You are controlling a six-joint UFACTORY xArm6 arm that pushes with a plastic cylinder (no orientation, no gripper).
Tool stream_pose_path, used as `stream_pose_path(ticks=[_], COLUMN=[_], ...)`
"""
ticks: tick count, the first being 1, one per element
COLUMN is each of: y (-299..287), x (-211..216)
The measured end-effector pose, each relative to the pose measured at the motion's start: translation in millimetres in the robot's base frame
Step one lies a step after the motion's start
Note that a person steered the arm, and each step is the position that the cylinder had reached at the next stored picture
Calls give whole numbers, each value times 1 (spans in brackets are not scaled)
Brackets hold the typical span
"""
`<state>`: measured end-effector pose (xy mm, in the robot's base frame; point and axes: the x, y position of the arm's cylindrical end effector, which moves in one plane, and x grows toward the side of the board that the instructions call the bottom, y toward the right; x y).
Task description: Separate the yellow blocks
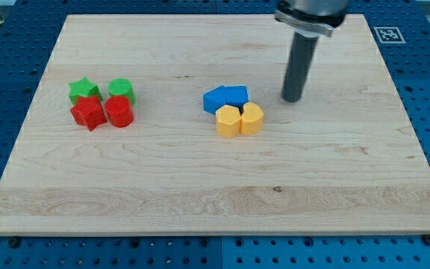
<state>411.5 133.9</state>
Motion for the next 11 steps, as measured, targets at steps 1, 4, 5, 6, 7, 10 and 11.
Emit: stream_pose_path(ticks=[1, 4, 5, 6, 7, 10, 11], y=[46, -65, -86, -86, -80, -90, -95], x=[15, 133, 108, 73, 53, 47, 47])
